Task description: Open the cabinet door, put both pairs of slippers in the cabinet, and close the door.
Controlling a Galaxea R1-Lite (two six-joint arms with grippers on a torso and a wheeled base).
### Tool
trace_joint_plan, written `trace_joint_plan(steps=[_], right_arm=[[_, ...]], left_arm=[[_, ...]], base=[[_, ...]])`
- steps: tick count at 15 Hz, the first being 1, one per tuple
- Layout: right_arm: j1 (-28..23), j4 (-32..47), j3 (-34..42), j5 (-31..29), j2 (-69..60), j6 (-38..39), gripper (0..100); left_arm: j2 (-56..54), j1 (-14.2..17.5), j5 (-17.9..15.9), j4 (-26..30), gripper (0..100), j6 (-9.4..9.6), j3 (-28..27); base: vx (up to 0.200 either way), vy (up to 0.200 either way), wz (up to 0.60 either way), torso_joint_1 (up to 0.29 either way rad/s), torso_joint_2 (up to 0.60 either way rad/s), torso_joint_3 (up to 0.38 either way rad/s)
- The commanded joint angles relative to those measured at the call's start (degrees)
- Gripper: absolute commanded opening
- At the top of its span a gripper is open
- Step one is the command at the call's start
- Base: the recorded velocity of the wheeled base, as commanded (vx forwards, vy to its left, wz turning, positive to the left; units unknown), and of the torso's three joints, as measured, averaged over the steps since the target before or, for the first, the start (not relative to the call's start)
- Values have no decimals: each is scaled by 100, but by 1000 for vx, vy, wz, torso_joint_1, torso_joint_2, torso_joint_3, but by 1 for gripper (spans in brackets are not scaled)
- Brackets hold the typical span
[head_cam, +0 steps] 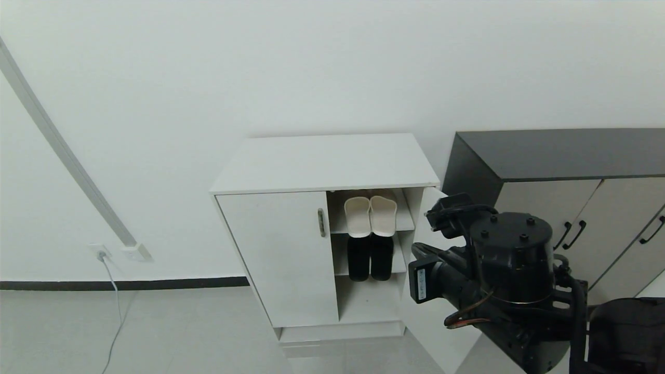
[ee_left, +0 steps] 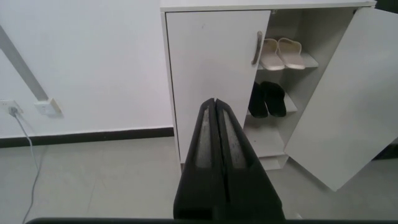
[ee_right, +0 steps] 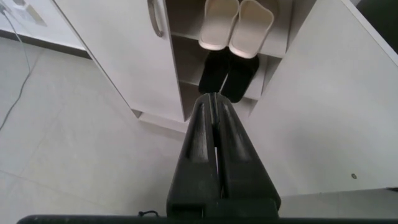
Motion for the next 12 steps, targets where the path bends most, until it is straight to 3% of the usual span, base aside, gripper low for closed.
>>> trace_joint_plan(steps=[1,6,11,12], right_arm=[[0,-3,11,-1,10,-31,0],[0,-12,63,-1,54,-66,0],[-27,-12,98,-1,54,-110,0],[-35,-12,98,-1,63,-110,0]], left_arm=[[5,1,-2,2,0,2,-2],[5,1,7,2,0,-7,-2],[5,1,7,2,0,-7,-2],[5,1,7,2,0,-7,-2]], base=[[0,0,-600,-7,-7,2],[0,0,-600,4,-2,0],[0,0,0,0,0,0],[-200,0,0,2,7,7]])
